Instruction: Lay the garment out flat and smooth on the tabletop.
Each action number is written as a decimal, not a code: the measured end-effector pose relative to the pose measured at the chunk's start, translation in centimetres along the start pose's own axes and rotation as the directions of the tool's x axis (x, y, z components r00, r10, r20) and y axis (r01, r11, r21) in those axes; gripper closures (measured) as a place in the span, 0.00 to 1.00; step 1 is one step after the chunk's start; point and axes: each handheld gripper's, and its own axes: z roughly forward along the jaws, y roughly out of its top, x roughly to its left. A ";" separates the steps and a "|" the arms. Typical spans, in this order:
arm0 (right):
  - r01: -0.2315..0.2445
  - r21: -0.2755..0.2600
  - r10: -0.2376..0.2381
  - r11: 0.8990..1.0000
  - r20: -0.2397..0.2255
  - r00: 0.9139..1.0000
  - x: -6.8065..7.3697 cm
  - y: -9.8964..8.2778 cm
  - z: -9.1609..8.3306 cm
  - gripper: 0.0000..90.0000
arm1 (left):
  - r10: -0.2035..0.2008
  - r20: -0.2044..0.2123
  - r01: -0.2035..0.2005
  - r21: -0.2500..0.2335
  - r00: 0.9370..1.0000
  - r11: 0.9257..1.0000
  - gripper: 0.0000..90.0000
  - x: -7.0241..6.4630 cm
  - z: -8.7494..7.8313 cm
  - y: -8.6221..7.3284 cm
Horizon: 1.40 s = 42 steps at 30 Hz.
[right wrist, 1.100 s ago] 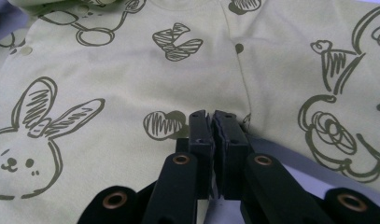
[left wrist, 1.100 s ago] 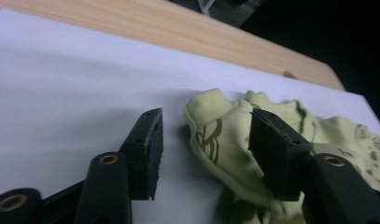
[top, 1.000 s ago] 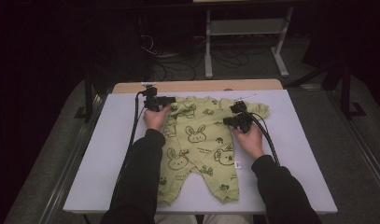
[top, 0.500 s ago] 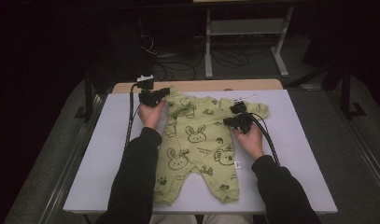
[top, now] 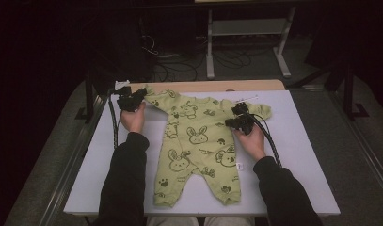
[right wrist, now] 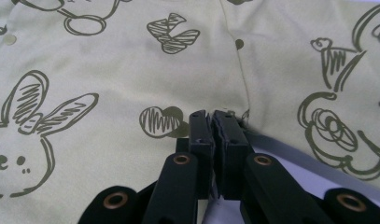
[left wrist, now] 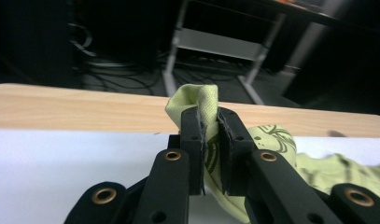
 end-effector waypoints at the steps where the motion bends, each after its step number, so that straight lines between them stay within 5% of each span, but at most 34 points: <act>1: 0.004 0.000 -0.004 1.000 0.000 1.000 0.0 0.0 0.0 0.95 | -0.020 -0.015 0.020 -0.003 1.000 1.000 0.90 0.2 0.0 -0.3; 7: 0.006 -0.002 -0.006 1.000 -0.001 1.000 0.0 0.0 -0.1 0.95 | -0.066 -0.095 0.068 0.015 0.993 0.998 0.89 1.0 0.3 -1.9; 11: 0.003 -0.001 -0.003 1.000 -0.002 1.000 0.0 0.0 -0.1 0.95 | -0.143 -0.135 0.143 -0.013 0.980 0.990 0.86 1.9 0.0 -2.8; 14: 0.007 -0.002 -0.007 1.000 -0.001 1.000 0.0 0.0 -0.1 0.95 | -0.163 -0.168 0.165 -0.002 0.972 0.986 0.82 2.6 -0.2 -3.0; 19: 0.006 0.000 -0.006 1.000 0.000 1.000 0.0 0.0 -0.1 0.95 | -0.213 -0.236 0.210 -0.040 0.948 0.977 0.76 3.7 -1.2 -3.3; 22: 0.006 0.002 -0.006 1.000 0.000 1.000 0.0 0.0 0.0 0.95 | -0.266 -0.242 0.259 -0.059 0.933 0.964 0.71 4.7 -1.9 -3.2; 27: 0.003 0.002 -0.003 1.000 -0.001 1.000 0.0 0.0 0.0 0.95 | -0.250 -0.230 0.241 -0.069 0.940 0.968 0.64 5.5 -2.9 -2.7; 32: 0.001 -0.007 -0.001 1.000 -0.009 1.000 -0.1 0.1 -0.2 0.94 | -0.187 -0.151 0.180 -0.058 0.971 0.982 0.42 5.5 -3.7 -2.2; 36: -0.005 -0.013 0.004 1.000 -0.015 1.000 -0.2 0.1 -0.5 0.93 | -0.132 -0.082 0.129 -0.039 0.988 0.991 0.29 5.3 -4.2 -2.0; 42: -0.010 -0.022 0.010 1.000 -0.013 1.000 -0.4 0.1 -1.2 0.91 | -0.079 -0.013 0.079 -0.022 0.997 0.997 0.18 5.1 -4.9 -1.8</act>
